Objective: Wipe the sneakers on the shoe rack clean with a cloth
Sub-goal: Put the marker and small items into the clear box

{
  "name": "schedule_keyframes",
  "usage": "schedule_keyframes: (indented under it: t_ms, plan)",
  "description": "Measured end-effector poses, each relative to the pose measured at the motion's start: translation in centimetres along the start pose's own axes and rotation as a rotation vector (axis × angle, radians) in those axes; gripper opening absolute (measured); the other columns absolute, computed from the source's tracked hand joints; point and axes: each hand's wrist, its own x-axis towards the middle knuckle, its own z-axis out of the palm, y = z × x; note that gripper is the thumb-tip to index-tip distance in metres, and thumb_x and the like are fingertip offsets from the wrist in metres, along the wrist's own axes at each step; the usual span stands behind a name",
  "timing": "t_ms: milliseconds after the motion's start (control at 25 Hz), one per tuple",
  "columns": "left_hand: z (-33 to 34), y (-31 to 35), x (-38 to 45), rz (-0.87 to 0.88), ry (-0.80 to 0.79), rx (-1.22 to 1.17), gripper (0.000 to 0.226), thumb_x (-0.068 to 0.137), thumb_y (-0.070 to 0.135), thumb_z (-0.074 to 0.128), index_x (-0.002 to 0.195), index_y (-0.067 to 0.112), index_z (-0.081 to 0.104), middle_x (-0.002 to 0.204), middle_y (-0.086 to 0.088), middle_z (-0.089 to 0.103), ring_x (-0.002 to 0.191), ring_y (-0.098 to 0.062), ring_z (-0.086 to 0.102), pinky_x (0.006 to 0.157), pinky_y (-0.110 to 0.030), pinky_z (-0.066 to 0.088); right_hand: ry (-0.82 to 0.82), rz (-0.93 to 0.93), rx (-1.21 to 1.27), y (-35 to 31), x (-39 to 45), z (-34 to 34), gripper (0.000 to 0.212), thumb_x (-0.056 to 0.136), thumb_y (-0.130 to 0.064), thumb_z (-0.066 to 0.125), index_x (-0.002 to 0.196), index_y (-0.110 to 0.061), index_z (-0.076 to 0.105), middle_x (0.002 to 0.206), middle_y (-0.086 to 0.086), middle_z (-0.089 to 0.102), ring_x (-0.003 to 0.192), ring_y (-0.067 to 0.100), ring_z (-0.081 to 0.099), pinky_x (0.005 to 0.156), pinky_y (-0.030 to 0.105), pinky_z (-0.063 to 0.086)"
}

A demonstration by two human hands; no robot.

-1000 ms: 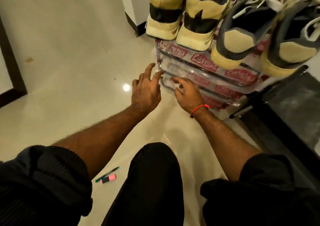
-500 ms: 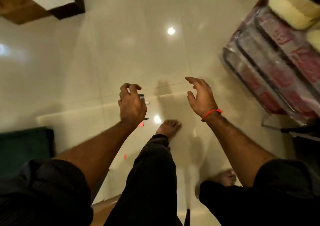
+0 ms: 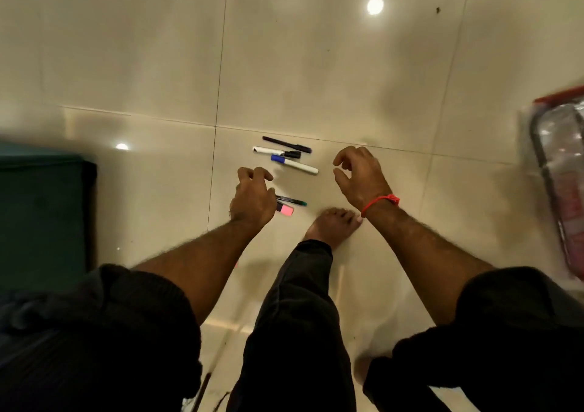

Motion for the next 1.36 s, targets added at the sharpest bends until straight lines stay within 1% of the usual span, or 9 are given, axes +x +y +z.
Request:
schedule_keyframes:
  t_ms: [160, 400, 560, 680, 880, 960, 1040, 1200, 1360]
  plan:
    - [1.5, -2.1, 8.0, 0.107, -0.006, 0.136, 0.024, 0.099, 0.018, 0.059, 0.123, 0.018, 0.058, 0.134, -0.010, 0.048, 0.108, -0.033, 0.059, 0.088, -0.049, 0.055, -0.066, 0.055, -0.097, 2.0, 5.2, 6.2, 0.015, 0.091, -0.019, 0.066, 0.104, -0.015, 0.062, 0.107, 0.007, 0.054, 0.107, 0.027, 0.051, 0.087, 0.039, 0.047]
    - [3.8, -3.9, 15.7, 0.274, -0.098, 0.501, 0.048, 0.095, 0.014, 0.060, 0.142, 0.018, 0.048, 0.142, -0.012, 0.047, 0.123, -0.037, 0.048, 0.099, -0.050, 0.046, -0.226, 0.099, -0.335, 4.8, 8.9, 12.5, 0.049, 0.087, -0.033, 0.073, 0.127, -0.014, 0.053, 0.125, 0.014, 0.049, 0.115, 0.034, 0.046, 0.090, 0.044, 0.047]
    - [5.0, -4.8, 17.1, 0.322, -0.099, 0.615, 0.049, 0.095, 0.013, 0.062, 0.140, 0.014, 0.043, 0.137, -0.016, 0.048, 0.121, -0.037, 0.049, 0.099, -0.049, 0.047, -0.210, 0.057, -0.559, 5.7, 9.4, 14.5, 0.037, 0.095, -0.019, 0.060, 0.129, -0.009, 0.052, 0.126, 0.018, 0.050, 0.115, 0.038, 0.045, 0.091, 0.046, 0.044]
    - [5.1, -4.6, 17.0, 0.309, -0.135, 0.664, 0.042, 0.096, 0.014, 0.062, 0.134, 0.012, 0.045, 0.130, -0.017, 0.052, 0.119, -0.036, 0.052, 0.096, -0.047, 0.048, -0.220, 0.071, -0.546, 5.8, 9.6, 14.2, 0.030, 0.097, -0.014, 0.052, 0.127, -0.008, 0.055, 0.126, 0.015, 0.052, 0.116, 0.036, 0.046, 0.093, 0.045, 0.043]
    - [4.0, -3.2, 13.5, 0.195, -0.191, 0.437, 0.037, 0.096, 0.013, 0.063, 0.129, 0.005, 0.047, 0.122, -0.017, 0.057, 0.111, -0.035, 0.057, 0.091, -0.048, 0.054, -0.221, 0.363, -0.211, 5.8, 6.2, 10.8, 0.018, 0.095, -0.023, 0.060, 0.111, -0.015, 0.063, 0.115, 0.010, 0.061, 0.105, 0.030, 0.055, 0.088, 0.038, 0.046]
    - [3.3, -2.2, 11.1, 0.125, -0.242, 0.209, 0.026, 0.097, 0.008, 0.060, 0.121, 0.005, 0.049, 0.111, -0.016, 0.062, 0.104, -0.035, 0.061, 0.085, -0.047, 0.055, -0.109, 0.646, 0.210, 5.8, 3.5, 9.4, 0.007, 0.090, -0.016, 0.065, 0.097, -0.016, 0.064, 0.104, 0.011, 0.069, 0.088, 0.026, 0.061, 0.076, 0.031, 0.050]
    - [2.2, -0.4, 8.1, 0.088, -0.291, 0.046, 0.021, 0.098, 0.004, 0.056, 0.118, 0.008, 0.052, 0.105, -0.013, 0.064, 0.096, -0.032, 0.064, 0.074, -0.039, 0.054, -0.001, 0.839, 0.633, 4.9, 0.2, 7.9, 0.010, 0.087, -0.007, 0.067, 0.087, -0.016, 0.062, 0.091, 0.012, 0.073, 0.077, 0.024, 0.064, 0.076, 0.033, 0.055]
    - [-0.4, 7.1, -0.1, 0.140, -0.336, -0.132, 0.021, 0.101, 0.009, 0.059, 0.121, 0.010, 0.056, 0.102, -0.005, 0.062, 0.079, -0.021, 0.063, 0.051, -0.024, 0.048, 0.121, 0.842, 1.019, 2.4, -8.4, 1.8, 0.021, 0.094, -0.001, 0.058, 0.109, -0.012, 0.066, 0.092, 0.010, 0.069, 0.076, 0.018, 0.062, 0.065, 0.022, 0.050]
    - [-0.9, 15.2, -8.9, 0.392, -0.464, -0.062, 0.028, 0.099, 0.012, 0.064, 0.127, 0.020, 0.062, 0.094, 0.000, 0.063, 0.081, -0.021, 0.068, 0.066, -0.019, 0.050, 0.202, 0.850, 1.209, 2.5, -18.0, -5.0, 0.025, 0.101, -0.008, 0.048, 0.119, -0.016, 0.063, 0.092, 0.006, 0.070, 0.073, 0.017, 0.061, 0.070, 0.030, 0.049]
